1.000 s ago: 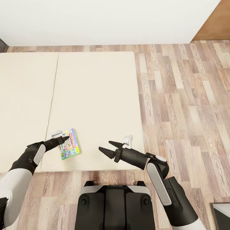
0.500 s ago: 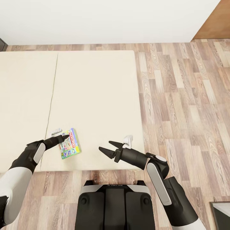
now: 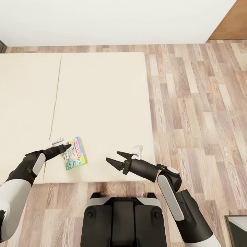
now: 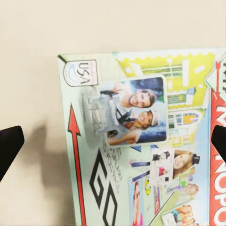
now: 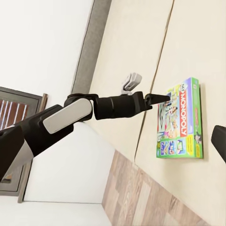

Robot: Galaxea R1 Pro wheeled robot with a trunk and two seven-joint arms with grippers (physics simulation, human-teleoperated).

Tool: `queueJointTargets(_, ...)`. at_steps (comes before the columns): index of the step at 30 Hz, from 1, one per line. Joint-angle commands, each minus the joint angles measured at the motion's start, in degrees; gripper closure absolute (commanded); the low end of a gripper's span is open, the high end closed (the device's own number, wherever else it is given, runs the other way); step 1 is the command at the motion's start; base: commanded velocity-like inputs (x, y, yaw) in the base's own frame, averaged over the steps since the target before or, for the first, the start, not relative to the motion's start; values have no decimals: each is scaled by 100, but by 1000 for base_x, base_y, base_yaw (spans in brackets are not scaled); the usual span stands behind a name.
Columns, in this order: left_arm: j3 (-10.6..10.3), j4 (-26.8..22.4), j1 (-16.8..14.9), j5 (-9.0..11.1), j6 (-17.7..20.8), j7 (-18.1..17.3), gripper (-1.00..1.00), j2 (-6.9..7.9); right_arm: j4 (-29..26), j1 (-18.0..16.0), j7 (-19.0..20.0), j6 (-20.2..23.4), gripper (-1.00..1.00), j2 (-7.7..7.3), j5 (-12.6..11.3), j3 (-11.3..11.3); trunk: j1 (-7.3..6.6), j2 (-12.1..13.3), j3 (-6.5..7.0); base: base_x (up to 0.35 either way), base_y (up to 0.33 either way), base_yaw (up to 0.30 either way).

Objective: Put all the toys in the child's room - the three board games (two on the bed and one on the table), the two jigsaw puzzles on the table, and the tennis ball on the table - inside the toy box on the table in the child's room.

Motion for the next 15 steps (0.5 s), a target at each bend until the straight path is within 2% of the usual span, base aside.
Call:
queueJointTargets(1, 18, -5, -2, 34, 49, -14, -100, -1, -2, -2, -4, 43, -100, 2, -37, -4, 3, -9, -15, 0, 0, 0)
queueJointTargets(15, 23, -5, -2, 41, 47, 187, -100, -9, -2, -2, 28, 43, -100, 2, -37, -11, 3, -9, -80, 0, 0, 0)
